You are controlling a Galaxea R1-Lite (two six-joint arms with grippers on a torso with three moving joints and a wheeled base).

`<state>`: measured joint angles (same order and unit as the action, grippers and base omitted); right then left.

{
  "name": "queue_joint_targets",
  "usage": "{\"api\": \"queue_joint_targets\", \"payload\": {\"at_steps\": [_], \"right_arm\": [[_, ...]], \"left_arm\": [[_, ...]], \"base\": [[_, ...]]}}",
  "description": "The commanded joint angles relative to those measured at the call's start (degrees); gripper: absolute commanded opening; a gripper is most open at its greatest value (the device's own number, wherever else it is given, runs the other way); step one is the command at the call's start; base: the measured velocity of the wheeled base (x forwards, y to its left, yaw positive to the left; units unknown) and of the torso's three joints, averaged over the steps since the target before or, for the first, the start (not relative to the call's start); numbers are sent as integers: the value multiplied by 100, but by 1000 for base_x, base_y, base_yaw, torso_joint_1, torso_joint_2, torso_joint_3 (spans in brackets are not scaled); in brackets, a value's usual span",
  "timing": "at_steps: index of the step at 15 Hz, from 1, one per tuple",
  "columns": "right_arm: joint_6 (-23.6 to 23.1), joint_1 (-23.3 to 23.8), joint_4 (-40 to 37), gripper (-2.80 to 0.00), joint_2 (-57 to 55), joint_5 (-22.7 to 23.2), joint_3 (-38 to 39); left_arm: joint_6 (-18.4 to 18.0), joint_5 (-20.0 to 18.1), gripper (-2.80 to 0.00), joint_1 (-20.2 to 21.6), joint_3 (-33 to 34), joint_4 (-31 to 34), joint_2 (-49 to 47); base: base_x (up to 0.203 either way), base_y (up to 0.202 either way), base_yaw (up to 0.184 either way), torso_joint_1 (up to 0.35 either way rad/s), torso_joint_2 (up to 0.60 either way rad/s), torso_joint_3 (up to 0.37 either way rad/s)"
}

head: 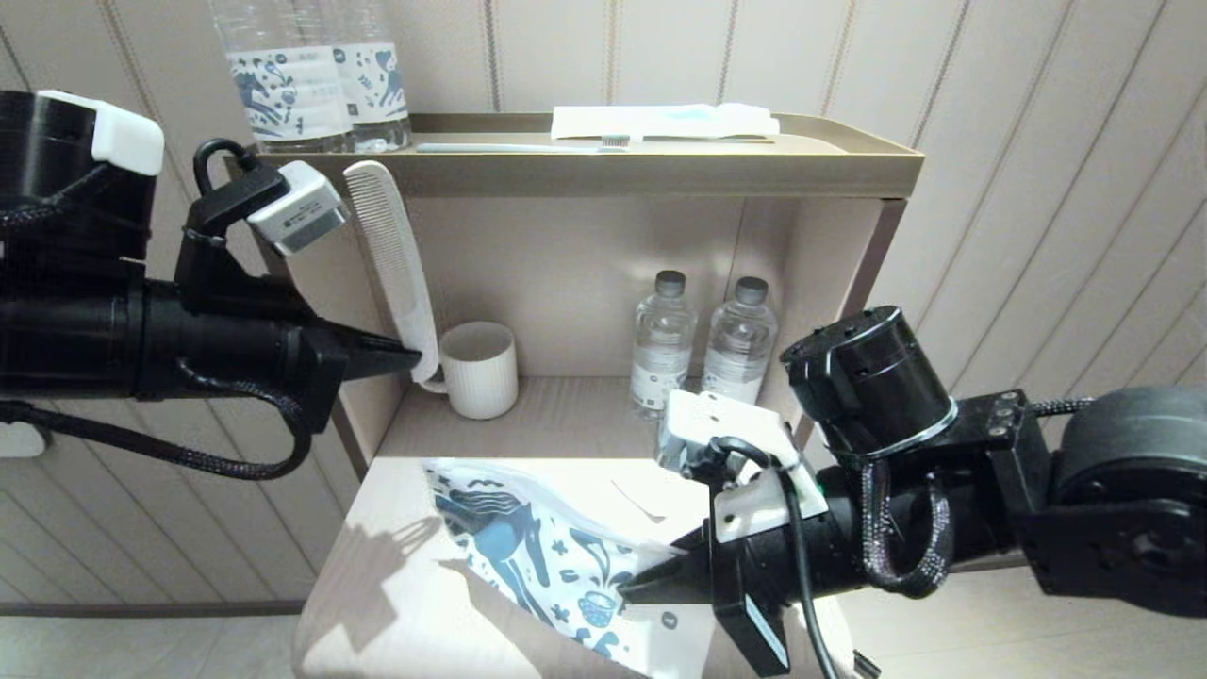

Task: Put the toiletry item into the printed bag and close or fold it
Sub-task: Place the comb into the storage bag

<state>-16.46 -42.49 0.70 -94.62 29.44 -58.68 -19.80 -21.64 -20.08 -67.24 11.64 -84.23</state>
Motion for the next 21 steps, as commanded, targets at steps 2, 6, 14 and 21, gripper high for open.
{"api": "queue_joint_targets", "payload": {"at_steps": [2, 6, 14, 21], "right_arm": [[-192, -294, 488, -280, -19, -1018, 251], [-230, -267, 871, -280, 58, -1292, 233], [-657, -599, 1187, -280, 378, -2126, 383], [-631, -699, 1152, -280, 278, -2100, 392]], "left_arm": [[81, -119, -280, -145, -200, 5, -119], [147, -476, -280, -149, -338, 23, -177], [152, -666, -280, -550, -711, 237, -330], [134, -710, -280, -804, -475, 347, -401]], "base": [[0, 0, 0, 0, 0, 0], [0, 0, 0, 0, 0, 0], [0, 0, 0, 0, 0, 0], [0, 0, 0, 0, 0, 0]]}}
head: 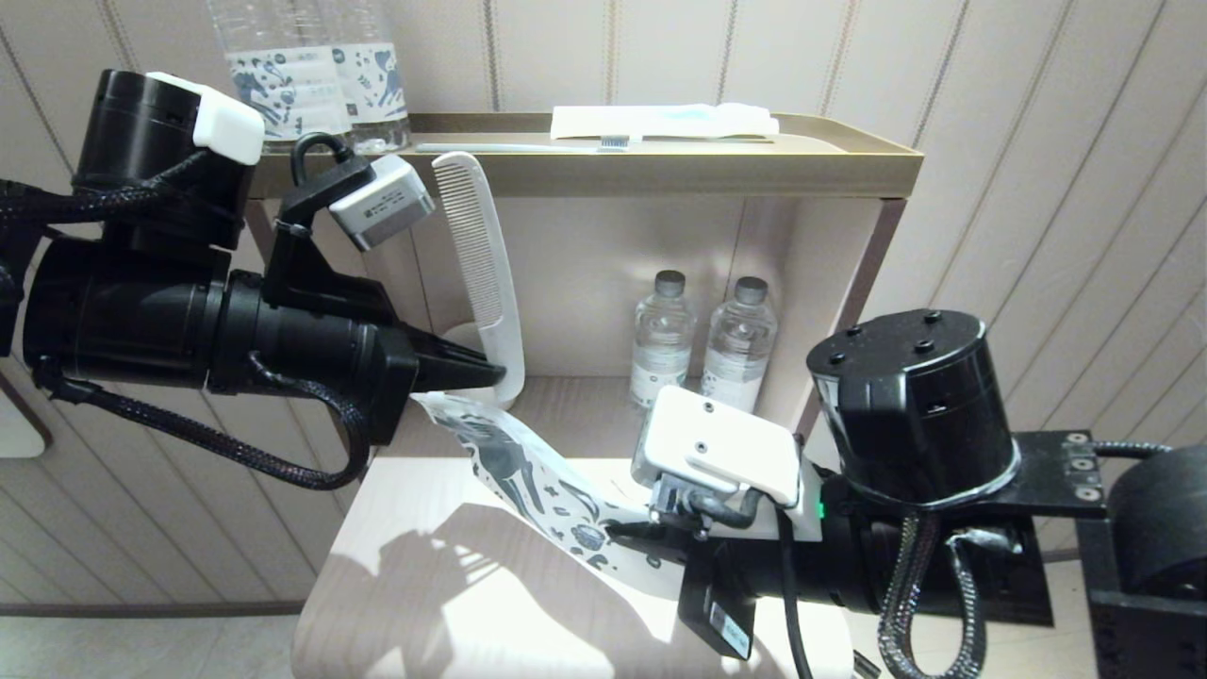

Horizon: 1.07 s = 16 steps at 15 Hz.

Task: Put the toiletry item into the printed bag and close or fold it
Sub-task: Place the comb into the storage bag

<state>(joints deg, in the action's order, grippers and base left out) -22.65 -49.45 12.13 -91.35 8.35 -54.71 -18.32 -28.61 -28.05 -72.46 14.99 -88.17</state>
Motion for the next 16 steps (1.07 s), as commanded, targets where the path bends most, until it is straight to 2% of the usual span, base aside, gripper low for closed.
{"api": "queue_joint_targets", "payload": {"at_steps": [1, 6, 11, 16], "right_arm": [[-3, -4, 9, -280, -62, 17, -4], [15, 5, 18, -280, -173, 26, -13], [24, 5, 23, -280, -252, 35, -31], [24, -4, 26, -280, -305, 61, -66]], "left_arm": [[-19, -20, -280, -7, 83, 4, 26], [-13, -150, -280, -1, 103, 15, 162], [-71, -320, -280, -7, 467, 13, 194], [-84, -338, -280, -122, 567, -23, 107]], "base": [[0, 0, 0, 0, 0, 0], [0, 0, 0, 0, 0, 0], [0, 0, 0, 0, 0, 0], [0, 0, 0, 0, 0, 0]]}}
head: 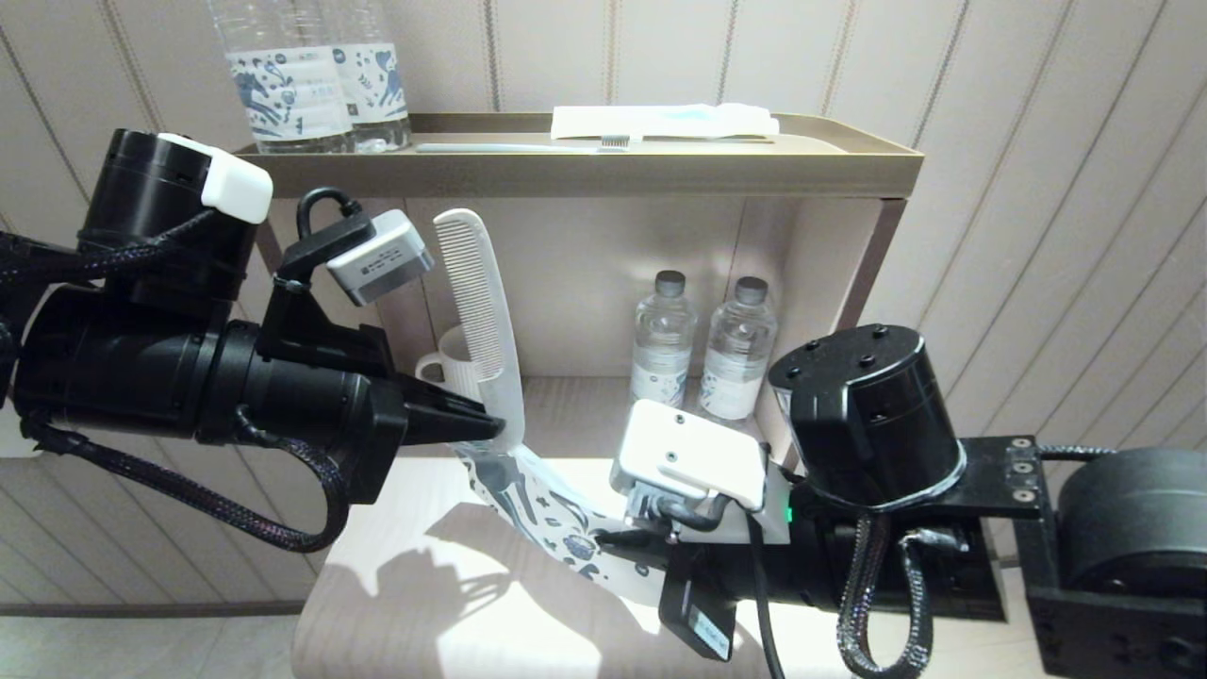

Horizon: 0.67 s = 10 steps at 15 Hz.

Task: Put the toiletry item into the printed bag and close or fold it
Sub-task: Place the comb into the storage bag

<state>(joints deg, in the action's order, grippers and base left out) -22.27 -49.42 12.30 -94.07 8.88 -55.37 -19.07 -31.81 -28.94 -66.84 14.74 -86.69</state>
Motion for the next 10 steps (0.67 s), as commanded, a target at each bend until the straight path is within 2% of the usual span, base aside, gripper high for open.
{"api": "queue_joint_targets", "payload": {"at_steps": [1, 6, 10], "right_arm": [[-14, -6, 9, -280, -50, 8, -9], [12, -5, 1, -280, -58, 200, -27], [12, -6, 1, -280, -146, 219, -141]], "left_arm": [[-9, -19, -280, -49, -10, -8, -88], [-9, -19, -280, -101, -86, -50, -129], [-286, -112, -280, -94, 198, -37, -96]], "base": [[0, 0, 0, 0, 0, 0], [0, 0, 0, 0, 0, 0], [0, 0, 0, 0, 0, 0]]}}
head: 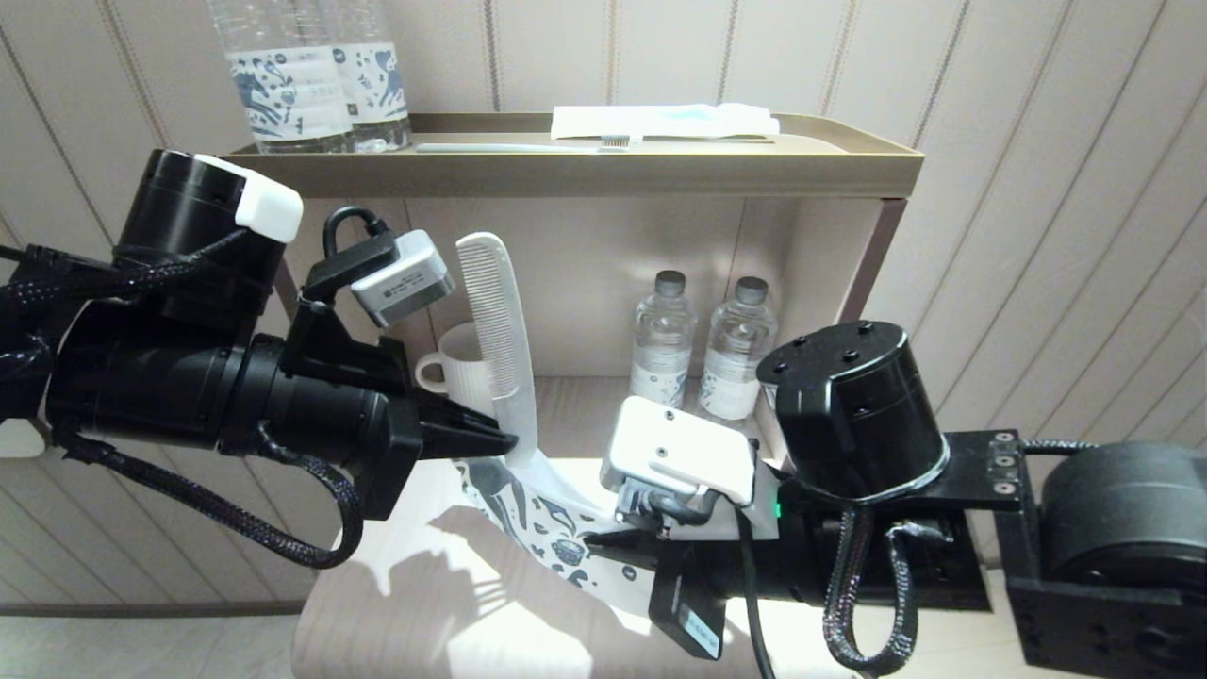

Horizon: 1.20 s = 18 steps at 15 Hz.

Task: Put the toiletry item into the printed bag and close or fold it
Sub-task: Place the comb into the storage bag

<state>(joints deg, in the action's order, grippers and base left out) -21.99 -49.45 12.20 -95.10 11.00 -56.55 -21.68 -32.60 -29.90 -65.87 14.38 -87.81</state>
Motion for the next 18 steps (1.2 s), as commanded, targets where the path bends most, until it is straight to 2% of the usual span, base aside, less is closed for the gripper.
{"api": "queue_joint_targets", "payload": {"at_steps": [1, 8, 11, 15, 18], "right_arm": [[-16, -4, 10, -280, -61, 8, -22], [-7, -4, 10, -280, -70, 69, -101], [46, -4, 10, -280, -70, 196, -70], [42, 5, 10, -280, -53, 257, -31], [46, 5, 10, -280, -61, 263, -5]], "left_arm": [[-29, -50, -280, 2, 152, -6, 61], [-68, -44, -280, 2, 309, -6, 80], [-419, -39, -280, 2, 377, -6, 27], [-471, 2, -280, 11, 355, -6, -27], [-800, 138, -280, 89, 360, 37, -61]], "base": [[0, 0, 0, 0, 0, 0], [0, 0, 0, 0, 0, 0], [0, 0, 0, 0, 0, 0], [0, 0, 0, 0, 0, 0], [0, 0, 0, 0, 0, 0]]}}
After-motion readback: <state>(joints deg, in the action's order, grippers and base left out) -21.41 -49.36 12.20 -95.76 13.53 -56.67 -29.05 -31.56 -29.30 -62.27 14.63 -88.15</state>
